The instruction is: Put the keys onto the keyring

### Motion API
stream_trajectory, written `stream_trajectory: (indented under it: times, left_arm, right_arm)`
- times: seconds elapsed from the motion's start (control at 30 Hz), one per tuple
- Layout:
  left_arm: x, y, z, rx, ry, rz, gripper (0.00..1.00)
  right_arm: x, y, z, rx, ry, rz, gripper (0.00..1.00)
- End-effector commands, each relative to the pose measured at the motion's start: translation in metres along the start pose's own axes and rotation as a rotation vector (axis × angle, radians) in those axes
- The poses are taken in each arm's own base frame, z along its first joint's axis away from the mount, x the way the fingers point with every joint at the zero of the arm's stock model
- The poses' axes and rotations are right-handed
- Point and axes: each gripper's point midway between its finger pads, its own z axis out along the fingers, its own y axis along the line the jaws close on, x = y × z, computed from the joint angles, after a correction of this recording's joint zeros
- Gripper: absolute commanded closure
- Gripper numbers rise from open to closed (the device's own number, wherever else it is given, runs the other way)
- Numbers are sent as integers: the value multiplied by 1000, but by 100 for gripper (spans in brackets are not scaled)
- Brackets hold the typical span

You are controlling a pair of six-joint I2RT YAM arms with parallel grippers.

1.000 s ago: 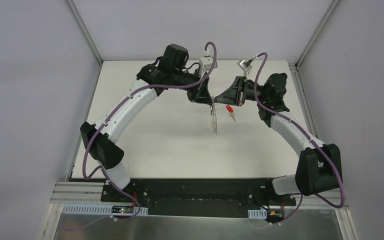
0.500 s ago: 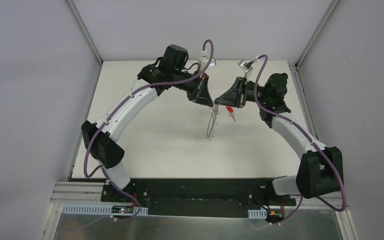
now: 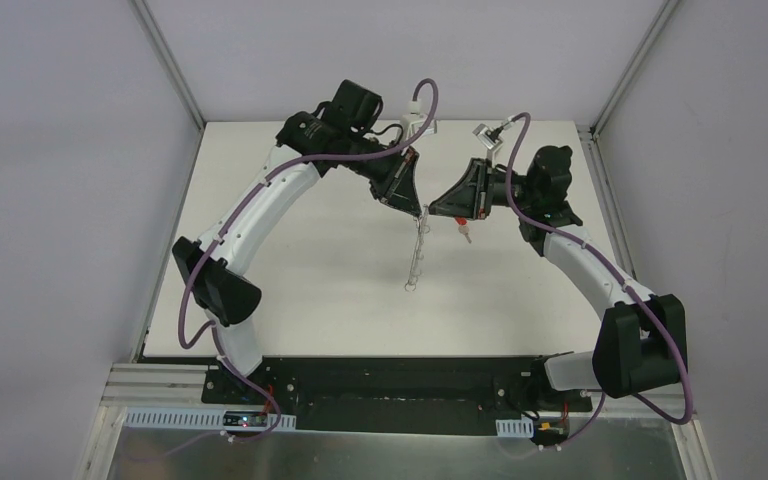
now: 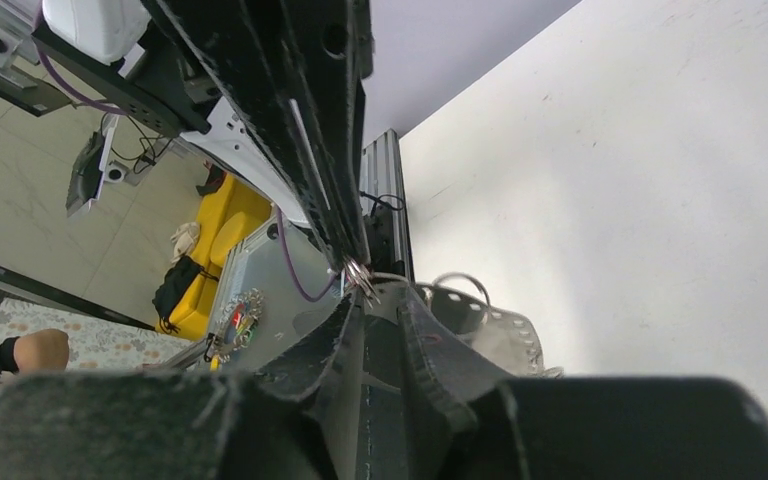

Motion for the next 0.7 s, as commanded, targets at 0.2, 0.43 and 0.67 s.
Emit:
stream_trajectory:
  times: [0.2,0.43,0.67]
  left_arm:
    - [23,-23,-14,-10,132,89,100]
    - [25,-29,-11,-3,146,105,100]
    - [25,-32,-7,18,148,126,100]
  right_arm:
    - [-8,19,-4,-32,31,-123,69]
    - [0,35,1,-98,80,-135,63]
    - [5,46,5,-143,114,-136,62]
